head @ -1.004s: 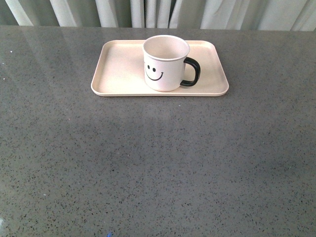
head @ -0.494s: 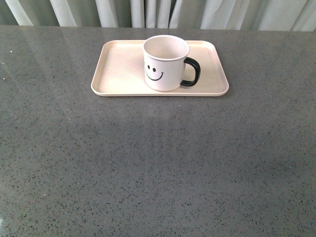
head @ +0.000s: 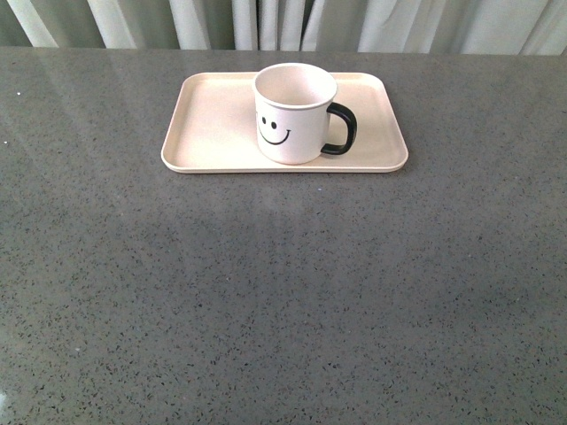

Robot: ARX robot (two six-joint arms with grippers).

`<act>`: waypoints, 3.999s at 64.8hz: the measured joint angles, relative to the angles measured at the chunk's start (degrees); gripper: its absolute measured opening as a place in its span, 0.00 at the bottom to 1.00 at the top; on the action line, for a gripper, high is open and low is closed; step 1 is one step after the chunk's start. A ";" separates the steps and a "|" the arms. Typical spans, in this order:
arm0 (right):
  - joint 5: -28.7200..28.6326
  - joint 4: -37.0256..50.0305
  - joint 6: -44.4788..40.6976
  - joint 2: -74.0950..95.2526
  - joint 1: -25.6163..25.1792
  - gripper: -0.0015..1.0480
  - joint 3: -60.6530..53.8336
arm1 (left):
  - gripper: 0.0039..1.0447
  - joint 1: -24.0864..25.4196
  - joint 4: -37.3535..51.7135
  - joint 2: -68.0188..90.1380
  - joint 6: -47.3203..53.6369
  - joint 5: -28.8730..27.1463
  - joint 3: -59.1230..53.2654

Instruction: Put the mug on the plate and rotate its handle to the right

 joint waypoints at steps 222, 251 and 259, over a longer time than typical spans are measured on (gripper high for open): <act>-7.65 -10.86 2.16 113.20 10.27 0.91 80.39 | 0.91 4.24 -59.91 -66.73 0.24 4.00 -6.47; -4.59 -18.01 6.43 124.19 12.15 0.91 93.68 | 0.91 4.24 -59.91 -66.73 0.24 4.00 -6.47; -4.50 -19.10 6.88 126.35 12.26 0.91 96.02 | 0.91 4.24 -59.91 -66.73 0.24 4.00 -6.47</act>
